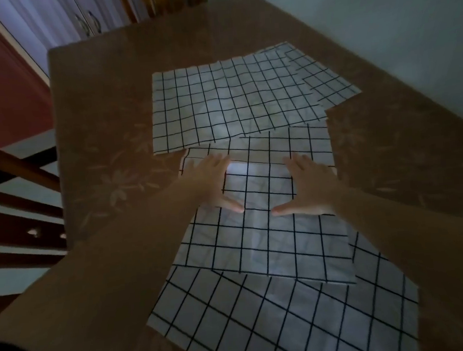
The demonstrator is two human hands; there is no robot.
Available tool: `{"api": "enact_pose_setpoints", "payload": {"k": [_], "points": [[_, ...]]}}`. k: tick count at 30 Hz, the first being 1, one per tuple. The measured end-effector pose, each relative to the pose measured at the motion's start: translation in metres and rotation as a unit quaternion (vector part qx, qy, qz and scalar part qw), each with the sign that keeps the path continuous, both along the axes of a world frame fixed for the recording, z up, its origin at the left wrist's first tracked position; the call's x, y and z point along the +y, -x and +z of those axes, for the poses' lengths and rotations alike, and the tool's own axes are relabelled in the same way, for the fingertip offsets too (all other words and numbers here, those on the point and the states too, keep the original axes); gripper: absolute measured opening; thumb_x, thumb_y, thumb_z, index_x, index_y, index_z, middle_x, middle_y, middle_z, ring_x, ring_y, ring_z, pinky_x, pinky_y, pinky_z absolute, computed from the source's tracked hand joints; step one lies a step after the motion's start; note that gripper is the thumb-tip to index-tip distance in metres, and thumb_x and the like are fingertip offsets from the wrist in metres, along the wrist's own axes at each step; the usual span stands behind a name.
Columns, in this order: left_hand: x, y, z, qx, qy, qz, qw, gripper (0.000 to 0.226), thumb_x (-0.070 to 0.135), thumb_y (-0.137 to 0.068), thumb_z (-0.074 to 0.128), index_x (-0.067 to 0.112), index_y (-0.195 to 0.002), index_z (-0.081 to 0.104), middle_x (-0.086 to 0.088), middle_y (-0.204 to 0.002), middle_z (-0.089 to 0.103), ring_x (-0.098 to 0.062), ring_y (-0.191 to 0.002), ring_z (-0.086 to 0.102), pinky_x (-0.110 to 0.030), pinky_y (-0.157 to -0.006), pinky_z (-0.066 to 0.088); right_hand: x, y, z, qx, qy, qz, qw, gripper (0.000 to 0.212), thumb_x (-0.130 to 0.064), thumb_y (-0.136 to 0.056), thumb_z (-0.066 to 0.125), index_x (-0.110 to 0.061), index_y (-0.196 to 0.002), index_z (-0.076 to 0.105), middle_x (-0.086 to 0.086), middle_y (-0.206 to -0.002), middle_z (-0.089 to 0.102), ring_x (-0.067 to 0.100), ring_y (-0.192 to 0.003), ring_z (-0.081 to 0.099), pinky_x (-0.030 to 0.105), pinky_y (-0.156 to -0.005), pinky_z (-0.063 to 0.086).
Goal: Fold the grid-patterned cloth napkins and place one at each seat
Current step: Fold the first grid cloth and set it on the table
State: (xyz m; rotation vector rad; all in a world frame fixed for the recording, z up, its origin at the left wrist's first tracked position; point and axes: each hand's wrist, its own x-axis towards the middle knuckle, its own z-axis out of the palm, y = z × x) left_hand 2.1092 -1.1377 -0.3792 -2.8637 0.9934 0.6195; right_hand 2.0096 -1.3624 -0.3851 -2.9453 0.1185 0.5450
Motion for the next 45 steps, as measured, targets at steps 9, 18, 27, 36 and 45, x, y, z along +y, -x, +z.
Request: {"api": "enact_pose_setpoints", "payload": {"k": [9,18,27,36,45], "points": [[0.004,0.005,-0.014,-0.112,0.098,0.058,0.987,0.043,0.054,-0.089,0.052,0.026,-0.123,0.055,0.002,-0.114,0.057,-0.023,-0.113,0.050,-0.046,-0.101,0.033,-0.001,0.010,-0.014,-0.090,-0.017,-0.026,0.995,0.107,-0.081,-0.066,0.057,-0.026,-0.150,0.020,-0.003,-0.156,0.029,0.021,-0.142,0.029,0.050,-0.114,0.019],[0.020,0.032,-0.006,-0.106,0.224,0.024,0.969,0.013,0.024,-0.091,0.060,0.016,-0.084,0.067,0.004,-0.075,0.054,-0.019,-0.078,0.053,-0.030,-0.070,0.038,0.014,0.031,-0.010,-0.204,-0.027,-0.065,0.977,0.030,-0.042,-0.092,0.052,-0.028,-0.117,0.062,0.000,-0.104,0.060,0.023,-0.104,0.056,0.039,-0.095,0.034],[0.050,0.059,0.064,-0.059,0.244,0.023,0.968,0.009,0.023,-0.086,0.067,0.016,-0.092,0.068,0.012,-0.070,0.052,-0.013,-0.068,0.051,-0.026,-0.063,0.040,0.031,0.066,0.055,-0.304,-0.131,0.007,0.944,0.010,-0.017,-0.088,0.067,-0.010,-0.090,0.073,0.004,-0.084,0.069,0.022,-0.079,0.063,0.029,-0.071,0.046],[0.117,0.104,0.176,-0.043,0.159,-0.001,0.986,0.017,0.021,-0.091,0.058,0.010,-0.081,0.067,-0.005,-0.076,0.065,-0.014,-0.063,0.054,-0.033,-0.068,0.051,0.051,0.126,0.174,-0.162,-0.073,-0.015,0.984,0.010,-0.022,-0.088,0.066,-0.015,-0.082,0.070,-0.006,-0.073,0.064,0.004,-0.061,0.053,0.010,-0.053,0.035],[0.110,0.191,0.264,0.065,0.234,-0.037,0.969,0.053,0.039,-0.089,0.066,0.014,-0.134,0.054,-0.005,-0.128,0.060,-0.021,-0.118,0.055,-0.034,-0.101,0.042,0.129,0.179,0.321,-0.226,-0.214,-0.026,0.950,0.006,-0.017,-0.076,0.079,-0.021,-0.078,0.076,-0.002,-0.073,0.072,0.024,-0.073,0.069,0.039,-0.072,0.057]]}}
